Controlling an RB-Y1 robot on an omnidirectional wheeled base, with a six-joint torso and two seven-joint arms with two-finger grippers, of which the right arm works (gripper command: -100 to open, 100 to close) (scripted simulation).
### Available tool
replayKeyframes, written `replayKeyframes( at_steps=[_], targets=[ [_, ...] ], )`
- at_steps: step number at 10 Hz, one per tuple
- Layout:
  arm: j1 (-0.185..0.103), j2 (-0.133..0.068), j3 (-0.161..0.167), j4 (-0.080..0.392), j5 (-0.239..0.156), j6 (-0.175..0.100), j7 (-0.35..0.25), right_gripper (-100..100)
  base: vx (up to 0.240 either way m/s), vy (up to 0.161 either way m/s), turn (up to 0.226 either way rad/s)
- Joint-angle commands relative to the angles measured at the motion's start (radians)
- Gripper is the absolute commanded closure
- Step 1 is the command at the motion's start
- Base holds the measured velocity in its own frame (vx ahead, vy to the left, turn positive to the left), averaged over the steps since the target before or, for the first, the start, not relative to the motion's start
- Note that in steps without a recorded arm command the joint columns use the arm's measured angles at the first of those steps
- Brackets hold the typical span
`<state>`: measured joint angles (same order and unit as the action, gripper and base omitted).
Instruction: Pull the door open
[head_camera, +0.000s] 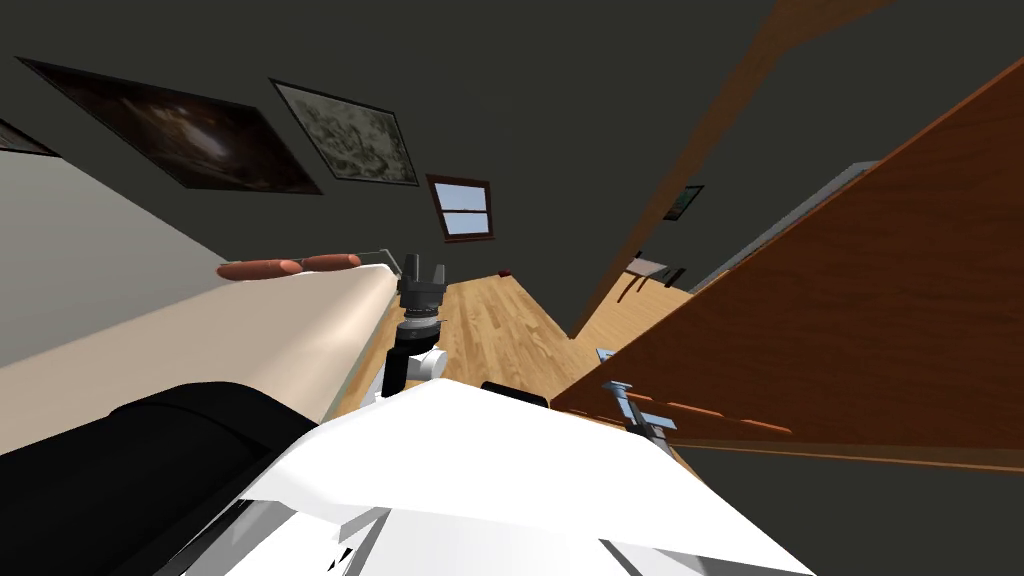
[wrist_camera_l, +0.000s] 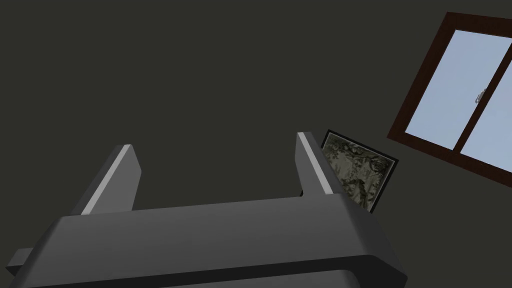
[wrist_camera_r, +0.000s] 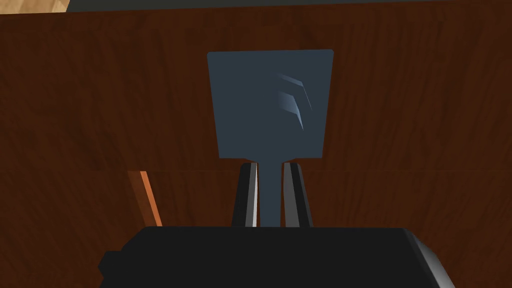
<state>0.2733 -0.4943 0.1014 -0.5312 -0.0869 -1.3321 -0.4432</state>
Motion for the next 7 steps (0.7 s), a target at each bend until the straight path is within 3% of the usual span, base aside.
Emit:
replayKeyframes(
  at_steps=[1,7],
  targets=[
    [-0.003,-0.001,0.001,0.008,0.000,-0.008,-0.001,100,-0.173,-0.053,0.119],
    [-0.016,-0.007,0.007,0.035,0.000,-0.028,-0.006,100,-0.204,-0.066,0.161]
  ],
)
